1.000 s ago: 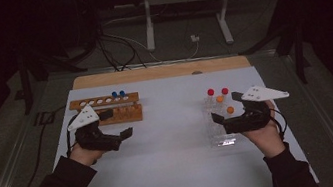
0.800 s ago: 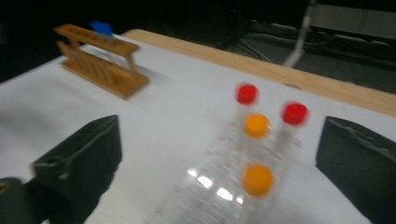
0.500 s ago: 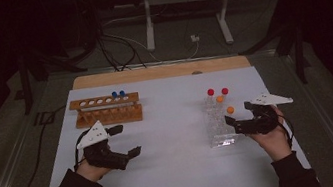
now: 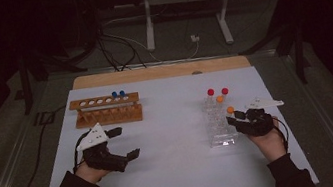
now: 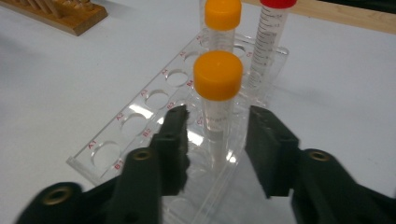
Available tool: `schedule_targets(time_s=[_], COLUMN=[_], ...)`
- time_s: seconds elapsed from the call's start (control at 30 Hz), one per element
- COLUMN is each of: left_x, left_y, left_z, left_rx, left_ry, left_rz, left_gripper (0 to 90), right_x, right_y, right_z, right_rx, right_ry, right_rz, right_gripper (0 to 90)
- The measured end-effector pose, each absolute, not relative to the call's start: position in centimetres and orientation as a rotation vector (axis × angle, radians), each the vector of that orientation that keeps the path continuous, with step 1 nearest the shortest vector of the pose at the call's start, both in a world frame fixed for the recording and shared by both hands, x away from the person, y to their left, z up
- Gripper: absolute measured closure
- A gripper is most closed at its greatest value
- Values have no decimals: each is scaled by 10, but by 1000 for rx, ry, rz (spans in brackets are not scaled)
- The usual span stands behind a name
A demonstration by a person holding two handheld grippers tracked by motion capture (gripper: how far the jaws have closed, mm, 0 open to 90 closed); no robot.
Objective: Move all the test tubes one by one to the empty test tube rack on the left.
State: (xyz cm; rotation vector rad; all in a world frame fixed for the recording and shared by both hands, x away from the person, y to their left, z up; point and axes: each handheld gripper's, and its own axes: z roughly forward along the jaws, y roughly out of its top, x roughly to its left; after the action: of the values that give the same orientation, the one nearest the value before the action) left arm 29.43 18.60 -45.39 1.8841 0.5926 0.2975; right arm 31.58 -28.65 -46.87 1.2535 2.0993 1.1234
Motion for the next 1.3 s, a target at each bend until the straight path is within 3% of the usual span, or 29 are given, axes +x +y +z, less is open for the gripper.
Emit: schedule_targets(time_s=[0.2,0.3,0.6,1.3], left_x=[295,295,297,298], left_y=[186,186,186,180], left_z=[-454,-454,-457,-447], left_rx=[1885,1888,1908,1919], left_ry=[594,594,596,554], left_rz=[294,291,276,241], left_gripper=[15,15,15,15], right_x=[322,322,319,280], right_y=[-282,-281,-280,-256], right_z=[-471,-471,-462,-395], right_rx=[1256,1258,1243,1033], right_ry=[2108,2103,2078,1995], right_rz=[1101,1086,1088,1237], right_gripper=[736,748,754,754])
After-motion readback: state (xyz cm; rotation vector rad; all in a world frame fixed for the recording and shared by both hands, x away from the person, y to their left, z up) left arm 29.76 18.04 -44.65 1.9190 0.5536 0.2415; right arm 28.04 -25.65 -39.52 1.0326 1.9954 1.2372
